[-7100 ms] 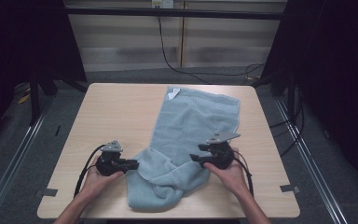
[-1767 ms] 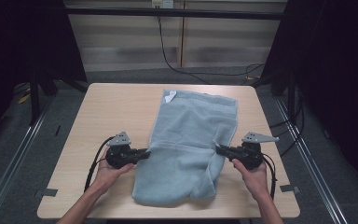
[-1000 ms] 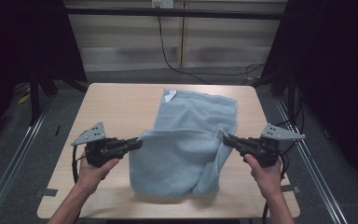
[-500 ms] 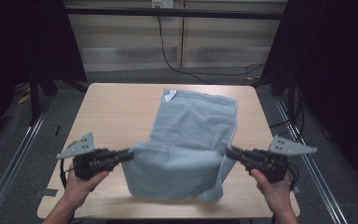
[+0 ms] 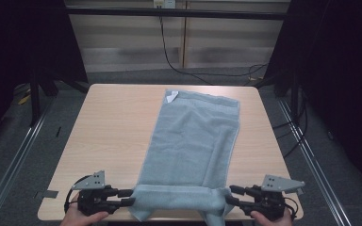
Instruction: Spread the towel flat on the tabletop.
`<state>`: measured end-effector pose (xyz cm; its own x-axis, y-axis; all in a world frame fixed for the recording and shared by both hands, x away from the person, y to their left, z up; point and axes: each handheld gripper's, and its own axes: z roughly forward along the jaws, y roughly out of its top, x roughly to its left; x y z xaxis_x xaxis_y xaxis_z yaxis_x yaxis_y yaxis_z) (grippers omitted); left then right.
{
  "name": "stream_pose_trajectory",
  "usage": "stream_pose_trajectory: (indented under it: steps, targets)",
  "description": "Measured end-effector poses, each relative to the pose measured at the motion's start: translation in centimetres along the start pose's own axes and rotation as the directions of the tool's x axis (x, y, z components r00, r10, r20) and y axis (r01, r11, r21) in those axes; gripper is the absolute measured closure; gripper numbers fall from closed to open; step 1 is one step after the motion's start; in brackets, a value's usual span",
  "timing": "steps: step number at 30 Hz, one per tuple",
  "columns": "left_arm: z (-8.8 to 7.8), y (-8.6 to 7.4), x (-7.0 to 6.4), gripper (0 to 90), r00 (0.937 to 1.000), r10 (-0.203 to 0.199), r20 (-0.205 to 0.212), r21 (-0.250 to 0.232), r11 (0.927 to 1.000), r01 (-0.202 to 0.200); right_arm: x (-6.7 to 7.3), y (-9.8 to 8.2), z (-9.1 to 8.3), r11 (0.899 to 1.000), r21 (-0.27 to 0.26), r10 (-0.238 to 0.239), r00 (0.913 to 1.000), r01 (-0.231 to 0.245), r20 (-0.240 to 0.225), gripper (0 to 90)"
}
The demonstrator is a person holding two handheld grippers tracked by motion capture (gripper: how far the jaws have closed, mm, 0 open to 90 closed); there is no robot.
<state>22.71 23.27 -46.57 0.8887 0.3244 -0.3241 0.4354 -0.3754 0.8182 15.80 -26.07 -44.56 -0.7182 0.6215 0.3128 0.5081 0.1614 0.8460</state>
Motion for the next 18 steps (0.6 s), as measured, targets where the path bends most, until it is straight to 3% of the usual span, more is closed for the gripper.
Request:
stream_pose_trajectory:
  steps: [2,4,6,8,10,11,12,13,15,16,17,18]
  targets:
    - [-0.1,0.9,0.7,59.2,0.9999,0.01,-0.013,-0.017,0.9998,-0.01,-0.7,0.9,-0.6,0.999,-0.032,0.012,0.9996,-0.011,0.024,49.4]
    - [0.2,2.0,2.0,55.3,0.9999,-0.009,-0.005,-0.043,0.999,0.009,-1.6,1.7,-0.7,0.998,-0.064,0.014,0.9996,-0.012,0.026,49.7]
    - [1.4,3.4,3.8,56.1,0.999,-0.025,-0.037,-0.041,0.9989,0.023,-3.0,2.5,0.0,0.997,-0.081,0.013,0.9994,-0.01,0.031,57.5]
    - [3.1,4.5,5.4,59.1,0.9965,-0.035,-0.076,-0.018,0.9993,0.034,-4.6,2.9,1.6,0.999,-0.039,0.022,0.9984,-0.02,0.051,66.9]
    - [4.9,4.9,6.5,62.7,0.9952,-0.049,-0.084,-0.003,0.9988,0.049,-6.0,2.8,3.3,0.999,0.017,0.042,0.9972,-0.043,0.062,71.3]
    - [6.3,5.0,7.0,64.4,0.996,-0.055,-0.071,0.037,0.9976,0.058,-6.5,2.7,4.4,0.997,0.056,0.048,0.9965,-0.051,0.069,72.2]
    - [7.1,5.0,7.2,64.4,0.9968,-0.057,-0.057,0.07,0.9957,0.061,-6.8,2.4,5.6,0.993,0.108,0.039,0.9972,-0.046,0.063,72.4]
    - [8.4,4.9,7.4,64.4,0.9979,-0.031,-0.058,0.115,0.9927,0.037,-6.9,2.3,6.2,0.991,0.13,0.035,0.9978,-0.042,0.056,72.7]
    - [9.7,4.5,7.6,64.4,0.9972,-0.015,-0.073,0.163,0.9863,0.027,-6.8,1.8,7.5,0.982,0.181,0.04,0.9983,-0.047,0.041,73.7]
    - [10.2,4.3,7.7,64.6,0.9963,-0.011,-0.086,0.179,0.9836,0.026,-6.7,1.5,8.0,0.978,0.202,0.043,0.9982,-0.051,0.043,73.7]
    - [10.2,4.1,7.6,66.3,0.9963,-0.005,-0.086,0.163,0.9864,0.019,-6.6,1.2,8.3,0.974,0.22,0.042,0.9983,-0.049,0.04,73.6]
    - [10.1,4.0,7.4,67.3,0.9953,0.013,-0.096,0.174,0.9847,0.004,-6.6,0.9,8.5,0.971,0.233,0.04,0.9984,-0.048,0.04,73.3]
